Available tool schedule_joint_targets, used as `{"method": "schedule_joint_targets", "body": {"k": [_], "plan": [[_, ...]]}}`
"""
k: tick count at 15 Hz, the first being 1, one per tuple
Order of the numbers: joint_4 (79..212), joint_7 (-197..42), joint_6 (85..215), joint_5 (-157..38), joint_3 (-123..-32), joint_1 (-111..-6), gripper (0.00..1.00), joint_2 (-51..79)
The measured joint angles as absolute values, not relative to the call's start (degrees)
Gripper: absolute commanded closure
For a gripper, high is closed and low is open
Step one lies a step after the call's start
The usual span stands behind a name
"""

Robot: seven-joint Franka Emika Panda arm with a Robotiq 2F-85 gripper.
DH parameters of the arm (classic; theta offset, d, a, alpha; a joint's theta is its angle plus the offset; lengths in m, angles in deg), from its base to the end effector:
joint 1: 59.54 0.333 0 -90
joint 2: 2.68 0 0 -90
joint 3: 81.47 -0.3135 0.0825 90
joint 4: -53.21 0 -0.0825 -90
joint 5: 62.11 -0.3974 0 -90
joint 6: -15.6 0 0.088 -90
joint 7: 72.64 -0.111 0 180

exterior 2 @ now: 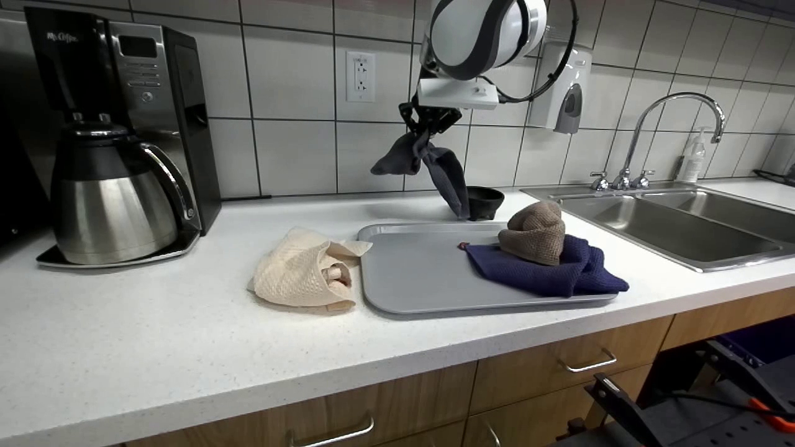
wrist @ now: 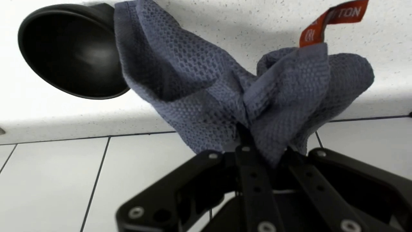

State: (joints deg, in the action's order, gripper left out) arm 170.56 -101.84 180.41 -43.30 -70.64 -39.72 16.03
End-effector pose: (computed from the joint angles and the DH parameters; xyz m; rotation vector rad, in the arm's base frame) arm 0.6306 0.1236 0.3199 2.9840 -0.0475 0.8230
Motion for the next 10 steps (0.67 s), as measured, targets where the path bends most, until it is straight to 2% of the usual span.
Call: {"method": "schedule_joint_targets", "body": {"k": [10], "plan": [[178.0, -98.1, 183.8, -43.3, -71.5, -39.7, 0.98, 7.7]]}}
